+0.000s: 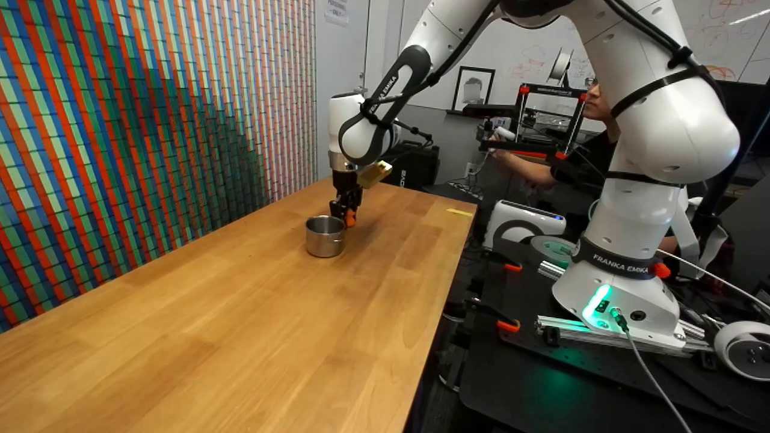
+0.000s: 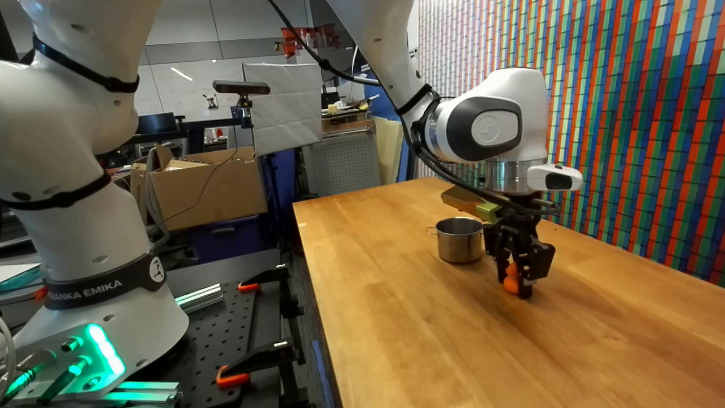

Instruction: Place the orange rubber duck in the pot

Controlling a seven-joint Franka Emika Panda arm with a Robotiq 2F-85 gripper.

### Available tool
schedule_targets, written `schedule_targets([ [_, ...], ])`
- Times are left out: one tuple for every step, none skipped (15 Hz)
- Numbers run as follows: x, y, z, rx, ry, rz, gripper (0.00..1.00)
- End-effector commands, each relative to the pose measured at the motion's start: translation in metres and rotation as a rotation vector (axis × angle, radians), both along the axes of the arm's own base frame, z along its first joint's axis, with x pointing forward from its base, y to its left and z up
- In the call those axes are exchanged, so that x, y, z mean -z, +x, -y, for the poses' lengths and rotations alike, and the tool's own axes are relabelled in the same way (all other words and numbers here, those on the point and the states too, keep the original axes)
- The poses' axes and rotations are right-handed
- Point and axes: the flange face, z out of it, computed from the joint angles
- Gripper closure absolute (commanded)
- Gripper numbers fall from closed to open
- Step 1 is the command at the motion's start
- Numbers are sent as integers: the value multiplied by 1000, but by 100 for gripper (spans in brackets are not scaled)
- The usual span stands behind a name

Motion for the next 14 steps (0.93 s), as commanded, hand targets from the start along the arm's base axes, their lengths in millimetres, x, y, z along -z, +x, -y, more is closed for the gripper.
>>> schedule_targets([
  [-7,7,0,-23,14,16,80],
  [-11,6,-1,-26,22,12,82],
  [-17,5,-3,-29,38,2,81],
  [-21,4,-6,-32,45,-4,81],
  [-30,3,-10,-40,61,-10,81],
  [-39,3,-16,-47,73,-15,81],
  [-48,2,-21,-55,84,-20,81],
  [-62,1,-27,-63,94,-20,81],
  [-76,1,-31,-68,103,-24,81],
  [-89,0,-35,-71,111,-27,81],
  [-102,-1,-39,-76,117,-29,81],
  [-114,-2,-43,-82,124,-28,81],
  [-123,-3,-48,-88,134,-30,81],
  [-127,-5,-54,-94,142,-33,81],
])
